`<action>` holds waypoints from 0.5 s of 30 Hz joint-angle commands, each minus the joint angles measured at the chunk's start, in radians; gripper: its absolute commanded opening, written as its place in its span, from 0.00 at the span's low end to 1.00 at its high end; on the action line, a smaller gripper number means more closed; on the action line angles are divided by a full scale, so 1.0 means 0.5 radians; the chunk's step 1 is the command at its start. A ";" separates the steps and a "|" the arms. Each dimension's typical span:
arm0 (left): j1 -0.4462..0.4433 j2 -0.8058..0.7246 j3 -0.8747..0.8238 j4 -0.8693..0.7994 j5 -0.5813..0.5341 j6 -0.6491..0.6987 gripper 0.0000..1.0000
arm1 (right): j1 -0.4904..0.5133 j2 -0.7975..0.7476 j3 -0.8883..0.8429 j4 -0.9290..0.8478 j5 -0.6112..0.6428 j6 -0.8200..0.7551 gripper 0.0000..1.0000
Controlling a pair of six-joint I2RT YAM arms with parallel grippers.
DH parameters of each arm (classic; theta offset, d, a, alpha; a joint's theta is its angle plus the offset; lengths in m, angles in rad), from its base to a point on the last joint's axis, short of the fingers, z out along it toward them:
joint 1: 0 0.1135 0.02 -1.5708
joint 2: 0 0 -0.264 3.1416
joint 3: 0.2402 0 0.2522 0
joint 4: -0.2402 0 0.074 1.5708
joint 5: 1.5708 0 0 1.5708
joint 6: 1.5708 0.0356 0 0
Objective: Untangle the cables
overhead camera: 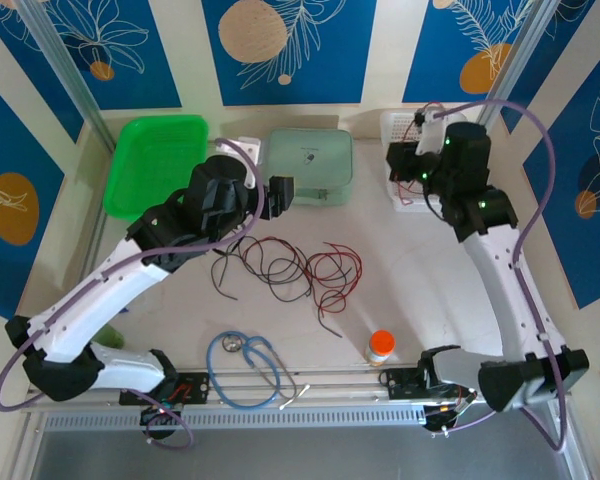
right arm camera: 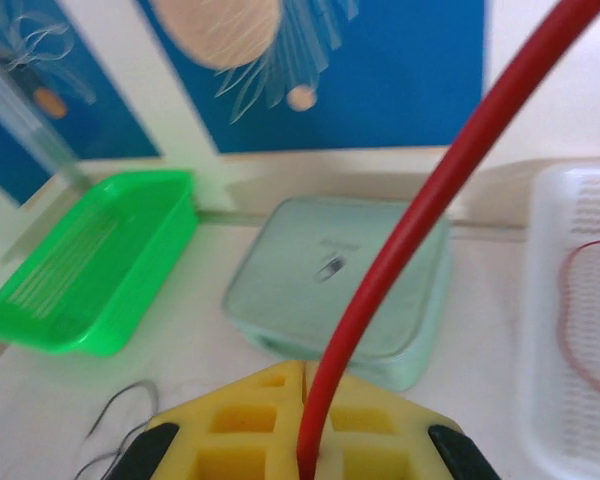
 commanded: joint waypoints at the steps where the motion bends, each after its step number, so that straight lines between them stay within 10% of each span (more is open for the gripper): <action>1: 0.029 -0.067 -0.194 0.111 -0.033 -0.025 0.80 | -0.232 0.208 0.138 0.001 -0.101 -0.049 0.00; 5: 0.043 -0.114 -0.373 0.209 0.077 -0.033 1.00 | -0.465 0.513 0.284 0.136 -0.138 0.033 0.00; 15: 0.072 -0.123 -0.479 0.232 0.168 -0.008 1.00 | -0.588 1.401 0.893 -0.022 0.014 0.049 0.00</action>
